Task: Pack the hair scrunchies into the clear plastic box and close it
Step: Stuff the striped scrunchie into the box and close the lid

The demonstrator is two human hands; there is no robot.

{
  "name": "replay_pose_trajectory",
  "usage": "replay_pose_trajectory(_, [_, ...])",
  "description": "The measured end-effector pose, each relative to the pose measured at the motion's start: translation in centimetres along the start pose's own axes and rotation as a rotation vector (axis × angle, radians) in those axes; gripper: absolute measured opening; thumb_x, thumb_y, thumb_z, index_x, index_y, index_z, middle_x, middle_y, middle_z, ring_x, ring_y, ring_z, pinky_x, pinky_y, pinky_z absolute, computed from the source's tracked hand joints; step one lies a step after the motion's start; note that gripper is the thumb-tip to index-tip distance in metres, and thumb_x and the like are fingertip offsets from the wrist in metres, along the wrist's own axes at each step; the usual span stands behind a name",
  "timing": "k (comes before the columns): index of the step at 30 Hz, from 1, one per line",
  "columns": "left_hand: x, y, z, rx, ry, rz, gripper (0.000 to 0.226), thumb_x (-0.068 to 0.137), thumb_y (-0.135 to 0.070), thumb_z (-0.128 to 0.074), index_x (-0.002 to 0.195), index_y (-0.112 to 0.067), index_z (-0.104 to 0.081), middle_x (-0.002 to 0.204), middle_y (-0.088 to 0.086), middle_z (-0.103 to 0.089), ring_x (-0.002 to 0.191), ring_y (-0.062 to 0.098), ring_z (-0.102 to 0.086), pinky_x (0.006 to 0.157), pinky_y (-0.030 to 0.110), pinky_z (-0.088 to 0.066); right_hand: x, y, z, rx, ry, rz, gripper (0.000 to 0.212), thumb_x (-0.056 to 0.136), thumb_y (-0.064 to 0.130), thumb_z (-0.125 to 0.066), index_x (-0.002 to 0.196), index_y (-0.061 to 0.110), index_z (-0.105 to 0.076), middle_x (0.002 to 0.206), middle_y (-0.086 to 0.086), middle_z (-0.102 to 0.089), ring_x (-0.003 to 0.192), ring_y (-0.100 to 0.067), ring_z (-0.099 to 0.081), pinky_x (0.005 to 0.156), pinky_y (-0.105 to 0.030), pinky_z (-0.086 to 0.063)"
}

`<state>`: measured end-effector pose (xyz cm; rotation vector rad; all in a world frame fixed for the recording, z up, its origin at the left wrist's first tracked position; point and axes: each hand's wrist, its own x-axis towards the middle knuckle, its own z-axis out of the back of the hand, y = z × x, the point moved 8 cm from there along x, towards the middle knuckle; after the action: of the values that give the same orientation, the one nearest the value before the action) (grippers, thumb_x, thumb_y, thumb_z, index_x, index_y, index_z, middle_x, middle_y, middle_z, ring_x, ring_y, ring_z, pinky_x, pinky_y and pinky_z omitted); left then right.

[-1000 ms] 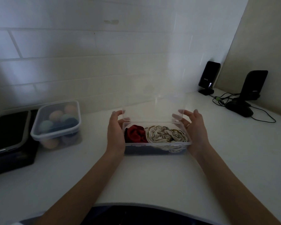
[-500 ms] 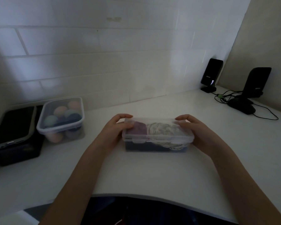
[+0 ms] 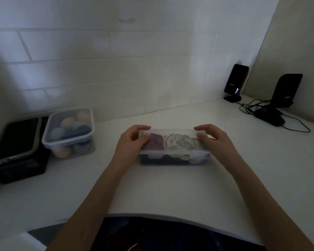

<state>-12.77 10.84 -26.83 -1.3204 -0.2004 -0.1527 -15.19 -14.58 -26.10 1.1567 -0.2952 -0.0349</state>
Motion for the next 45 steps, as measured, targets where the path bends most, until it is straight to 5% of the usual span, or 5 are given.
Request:
replay_pose_trajectory(6, [-3.8, -4.5, -1.9, 0.733, -0.162, -0.687, 0.030, 0.087, -0.019, -0.052, 0.110, -0.009, -0.068, 0.118, 0.007, -0.068, 0.115, 0.020, -0.060, 0.108, 0.036, -0.035, -3.2, 3.5, -2.2, -0.804, -0.210, 0.453, 0.044, 0.093, 0.037, -0.031, 0.106, 0.015, -0.067, 0.110, -0.004, -0.072, 0.105, -0.021, -0.066, 0.103, -0.033, -0.034])
replay_pose_trajectory(19, [-3.0, -2.9, -4.5, 1.171, 0.132, -0.626, 0.045, 0.086, -0.036, -0.041, 0.125, -0.023, -0.059, 0.117, 0.015, -0.067, 0.106, 0.034, -0.065, 0.088, 0.041, -0.052, -2.1, 3.1, -6.1, -1.027, 0.155, 0.557, 0.064, 0.087, 0.053, -0.026, 0.136, 0.020, -0.048, 0.142, -0.005, -0.050, 0.133, -0.024, -0.046, 0.114, -0.042, -0.024])
replay_pose_trajectory(25, [0.6, -1.1, -2.0, 1.370, 0.236, -0.236, 0.063, 0.095, -0.015, -0.028, 0.148, -0.029, 0.003, 0.154, 0.025, -0.013, 0.142, 0.042, -0.014, 0.118, 0.046, -0.012, 1.4, 4.4, -11.4, -0.932, 0.013, 0.585, 0.046, 0.084, 0.036, -0.044, 0.124, 0.020, -0.061, 0.125, -0.005, -0.066, 0.115, -0.027, -0.062, 0.101, -0.035, -0.042])
replay_pose_trajectory(32, [4.4, 0.6, 1.8, 1.331, 0.101, -0.119, 0.055, 0.094, -0.012, -0.015, 0.148, -0.021, -0.005, 0.153, 0.029, -0.011, 0.141, 0.043, -0.011, 0.116, 0.049, -0.008, 5.8, 5.1, -17.5, -0.894, 0.047, 0.592, 0.047, 0.085, 0.022, -0.042, 0.131, 0.023, -0.051, 0.137, -0.006, -0.055, 0.130, -0.030, -0.047, 0.109, -0.039, -0.010])
replay_pose_trajectory(45, [8.7, 3.4, 4.5, 1.262, 0.033, -0.028, 0.094, 0.058, -0.018, 0.017, 0.147, -0.018, -0.014, 0.152, 0.029, -0.014, 0.141, 0.041, -0.014, 0.117, 0.047, -0.001, 9.8, 4.9, -22.2, -0.680, 0.016, 0.616, 0.045, 0.085, 0.022, -0.051, 0.130, 0.023, -0.050, 0.134, -0.010, -0.053, 0.128, -0.031, -0.042, 0.110, -0.054, -0.030])
